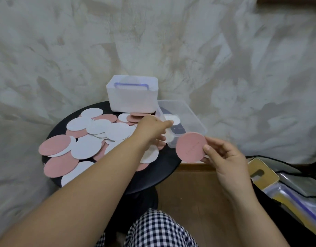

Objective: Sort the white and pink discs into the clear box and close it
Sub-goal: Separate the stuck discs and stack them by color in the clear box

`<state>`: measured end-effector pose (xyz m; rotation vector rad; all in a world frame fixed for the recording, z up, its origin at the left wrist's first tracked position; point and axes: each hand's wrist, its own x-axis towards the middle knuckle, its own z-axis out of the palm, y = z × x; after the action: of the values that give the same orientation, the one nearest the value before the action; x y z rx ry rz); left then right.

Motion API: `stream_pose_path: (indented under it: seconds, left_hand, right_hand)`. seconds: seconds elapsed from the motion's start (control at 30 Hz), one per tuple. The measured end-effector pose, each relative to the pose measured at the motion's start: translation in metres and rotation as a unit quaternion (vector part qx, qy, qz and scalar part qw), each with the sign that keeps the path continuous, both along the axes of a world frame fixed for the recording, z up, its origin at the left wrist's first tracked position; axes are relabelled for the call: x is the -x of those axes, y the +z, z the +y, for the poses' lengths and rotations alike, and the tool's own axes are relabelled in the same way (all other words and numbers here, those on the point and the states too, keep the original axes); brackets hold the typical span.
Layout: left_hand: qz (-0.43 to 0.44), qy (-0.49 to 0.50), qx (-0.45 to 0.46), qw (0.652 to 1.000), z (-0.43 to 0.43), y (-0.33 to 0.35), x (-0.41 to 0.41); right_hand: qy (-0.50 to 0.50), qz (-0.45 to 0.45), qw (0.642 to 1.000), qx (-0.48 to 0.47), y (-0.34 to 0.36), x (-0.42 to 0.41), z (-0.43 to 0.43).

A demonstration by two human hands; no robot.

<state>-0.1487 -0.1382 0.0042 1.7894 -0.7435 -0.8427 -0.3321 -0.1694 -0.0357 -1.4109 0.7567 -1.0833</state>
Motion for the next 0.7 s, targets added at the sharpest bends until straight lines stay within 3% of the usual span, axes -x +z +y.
stream_pose_path:
  seconds: [0.13, 0.37, 0.5, 0.7]
  left_hand:
    - [0.045, 0.021, 0.03, 0.998, 0.015, -0.003, -0.004]
    - [-0.033, 0.079, 0.115, 0.99, 0.082, 0.001, -0.004]
    - [-0.084, 0.108, 0.138, 0.981, 0.117, 0.004, -0.002]
    - [-0.109, 0.111, 0.138, 0.978, 0.151, 0.001, -0.007]
  right_hand:
    - [-0.004, -0.022, 1.0, -0.005, 0.006, 0.006, -0.004]
    - [0.074, 0.009, 0.994, 0.074, 0.06, -0.002, 0.001]
    - [0.174, 0.133, 0.963, 0.155, 0.088, -0.032, 0.013]
    - [0.235, 0.347, 0.866, 0.272, 0.1, -0.081, 0.035]
